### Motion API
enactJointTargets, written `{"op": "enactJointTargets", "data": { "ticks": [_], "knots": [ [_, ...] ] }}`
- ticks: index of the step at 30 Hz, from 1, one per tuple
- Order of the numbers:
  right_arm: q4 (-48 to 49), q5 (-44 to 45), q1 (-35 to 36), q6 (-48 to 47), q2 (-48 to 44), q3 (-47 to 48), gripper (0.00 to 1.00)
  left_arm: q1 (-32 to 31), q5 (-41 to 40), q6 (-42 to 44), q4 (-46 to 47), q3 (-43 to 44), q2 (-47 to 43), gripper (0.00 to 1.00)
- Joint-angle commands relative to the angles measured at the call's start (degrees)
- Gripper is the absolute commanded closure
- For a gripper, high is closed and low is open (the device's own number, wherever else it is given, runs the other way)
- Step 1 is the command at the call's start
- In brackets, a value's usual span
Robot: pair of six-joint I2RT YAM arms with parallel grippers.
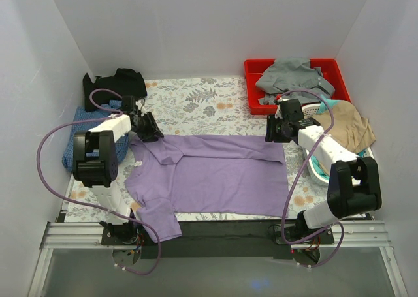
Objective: Fold and stack the t-shirts
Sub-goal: Fold the tshirt
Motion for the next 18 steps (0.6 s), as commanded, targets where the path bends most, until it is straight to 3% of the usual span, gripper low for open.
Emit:
{"op": "enactJointTargets", "data": {
  "ticks": [1,5,18],
  "knots": [
    [1.87,-0.62,0.35,0.54,0.51,0.77,0.51,-1.61,0.31,0.95,-1.03,1.4,0.47,0.72],
    [1.96,-0.62,0.35,0.63,0.33,0.69,0.51,-2.05,-0.13,0.95,-1.38,1.92,0.74,1.0],
    [1.87,-0.62,0.35,-0.17,0.15,-2.04,0.51,-2.06,-6.81,-0.8,-11.3,0.0,-15.59,1.0]
  ]
}}
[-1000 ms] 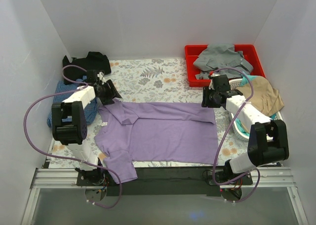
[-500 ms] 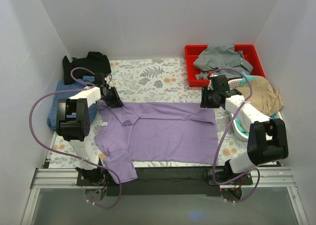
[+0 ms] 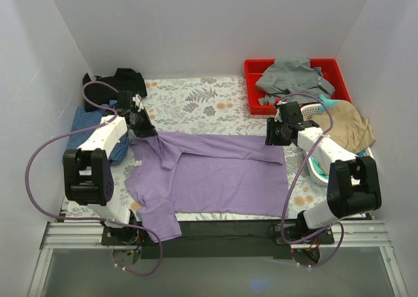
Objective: Fold and stack the t-shirts
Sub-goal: Fold the tshirt
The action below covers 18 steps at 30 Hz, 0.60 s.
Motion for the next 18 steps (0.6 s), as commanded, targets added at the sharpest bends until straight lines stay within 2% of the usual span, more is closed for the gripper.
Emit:
{"op": "enactJointTargets", "data": {
  "ticks": [1,4,7,11,13,14,18],
  "knots": [
    [1.57,-0.6,0.33,-0.23,0.09,-0.31,0.51,-0.02,-2.79,-0.85,-4.01,-0.97,-8.6,1.0],
    [1.57,-0.6,0.33,-0.58,0.35,-0.14,0.52,-0.02,-2.97,-2.52,-5.5,-4.04,-11.17,0.99],
    [1.83,-2.53,0.33,-0.85,0.7,0.13,0.52,-0.02,-4.19,-2.87,-5.07,-6.42,-12.93,0.85],
    [1.83,-3.23,0.41,-0.93,0.97,0.22,0.52,-0.02,-4.19,-1.82,-6.02,-5.81,-11.53,0.82],
    [1.83,-3.15,0.33,-0.85,0.79,-0.05,0.52,-0.02,-3.41,-1.47,-6.56,-5.46,-10.38,0.85],
    [1.83,-3.15,0.41,-0.93,0.7,-0.31,0.52,-0.02,-3.06,-1.03,-6.39,-5.72,-10.38,1.0],
    [2.01,-3.32,0.41,-0.67,0.7,-0.66,0.52,-0.02,-2.52,-1.03,-5.33,-6.42,-10.82,1.0]
  ]
}}
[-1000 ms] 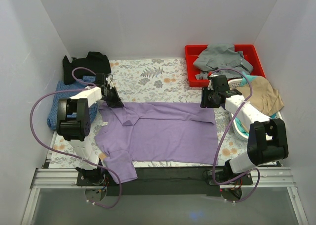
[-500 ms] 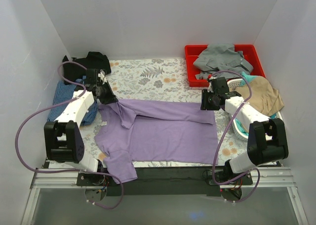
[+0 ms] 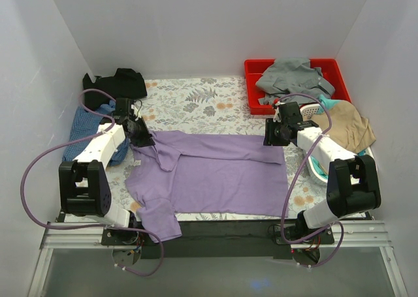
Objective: Fold and stack the t-shirts
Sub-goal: Fold the tshirt
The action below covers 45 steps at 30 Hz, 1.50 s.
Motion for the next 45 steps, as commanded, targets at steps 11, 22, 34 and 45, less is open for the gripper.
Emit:
{"op": "enactJointTargets", "data": {
  "ticks": [11,22,34,45],
  "knots": [
    [1.88,-2.02,0.39,-0.25,1.41,0.13,0.52,0.04,-3.16,0.24,2.37,2.0,6.3,0.62],
    [2.4,-3.25,0.31,-0.08,2.02,-0.75,0.53,0.04,-4.91,-0.99,5.01,1.83,8.95,0.62],
    [2.67,-3.86,0.39,-0.08,1.85,-1.1,0.53,0.04,-4.39,-1.43,4.76,0.87,7.55,1.0],
    [2.93,-5.0,0.39,-0.34,1.06,-2.51,0.53,-0.31,-4.38,-5.03,-4.74,-6.25,-6.25,1.0]
  ]
}}
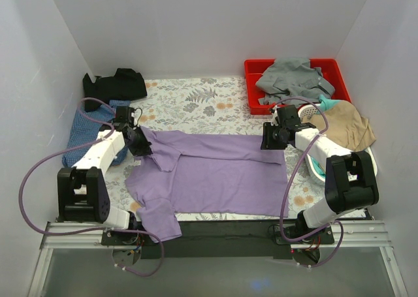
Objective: Fold and stack the t-shirts
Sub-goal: Fold the tshirt
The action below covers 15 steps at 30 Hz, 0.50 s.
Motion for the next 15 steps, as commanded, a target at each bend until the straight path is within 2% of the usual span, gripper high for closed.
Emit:
{"op": "enactJointTargets", "data": {
  "ticks": [1,6,8,9,15],
  "knots": [
    [1.29,-1.44,0.33,-0.32,-0.78,-0.72,0.53,-0.2,-1.04,-2.5,-4.26,-2.08,-5.4,1.0],
    [1.2,-1.8,0.42,-0.58,-1.22,-0.89,0.53,-0.2,-1.75,-5.48,-6.11,-6.2,-6.99,1.0],
    [1.2,-1.62,0.5,-0.76,-1.57,-0.98,0.53,-0.2,-3.31,-5.84,-6.99,-7.27,-7.69,0.78],
    [1.12,-1.53,0.5,-0.67,-1.48,-0.98,0.53,-0.2,-4.2,-5.93,-7.6,-7.53,-7.87,0.72],
    [1.03,-1.88,0.5,-0.76,-1.04,-1.07,0.53,-0.2,-9.9,-8.03,-12.79,-8.77,-11.11,0.69]
  ]
}}
